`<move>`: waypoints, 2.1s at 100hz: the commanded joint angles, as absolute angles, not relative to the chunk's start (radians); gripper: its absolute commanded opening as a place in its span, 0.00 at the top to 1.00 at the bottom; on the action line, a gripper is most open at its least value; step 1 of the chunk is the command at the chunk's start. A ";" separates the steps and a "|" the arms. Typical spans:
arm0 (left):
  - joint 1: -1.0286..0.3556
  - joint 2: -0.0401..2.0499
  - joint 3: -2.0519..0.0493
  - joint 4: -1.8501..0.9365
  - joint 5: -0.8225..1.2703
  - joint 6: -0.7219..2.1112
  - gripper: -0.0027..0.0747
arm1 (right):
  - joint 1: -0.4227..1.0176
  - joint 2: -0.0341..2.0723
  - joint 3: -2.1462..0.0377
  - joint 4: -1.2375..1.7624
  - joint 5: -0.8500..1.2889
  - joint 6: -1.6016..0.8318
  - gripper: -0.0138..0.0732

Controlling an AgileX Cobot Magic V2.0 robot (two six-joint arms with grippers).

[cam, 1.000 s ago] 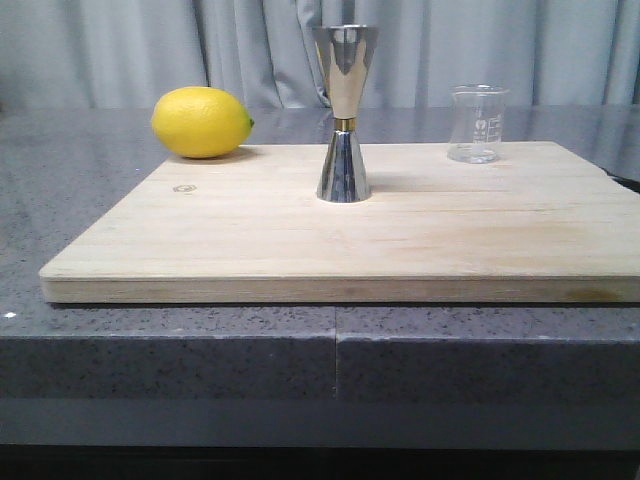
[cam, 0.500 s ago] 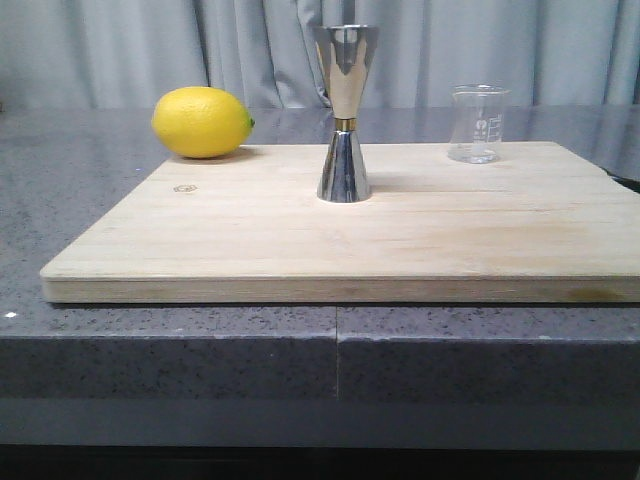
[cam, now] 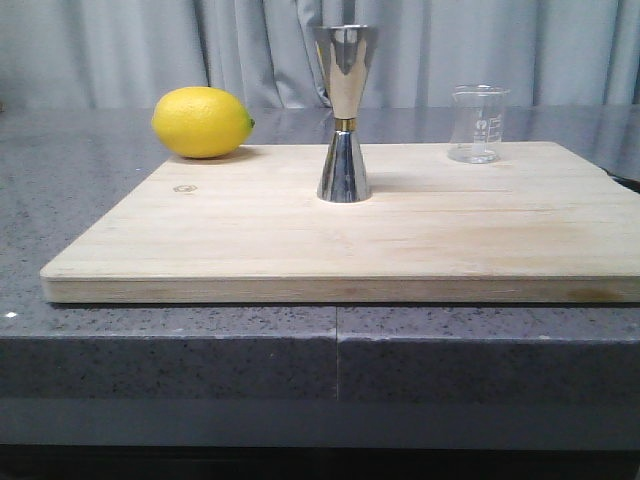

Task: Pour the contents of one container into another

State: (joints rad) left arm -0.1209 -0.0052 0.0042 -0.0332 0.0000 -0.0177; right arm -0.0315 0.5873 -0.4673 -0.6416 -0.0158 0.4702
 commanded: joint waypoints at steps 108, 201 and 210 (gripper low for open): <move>-0.125 -0.028 0.026 -0.055 -0.065 0.024 0.99 | -0.033 0.584 -0.492 -0.642 -0.079 0.469 0.92; -0.125 -0.028 0.026 -0.055 -0.065 0.024 0.99 | -0.010 0.174 -0.106 -0.099 -0.145 0.120 0.92; -0.125 -0.028 0.026 -0.055 -0.065 0.024 0.99 | -0.010 0.125 -0.065 -0.086 -0.140 0.120 0.92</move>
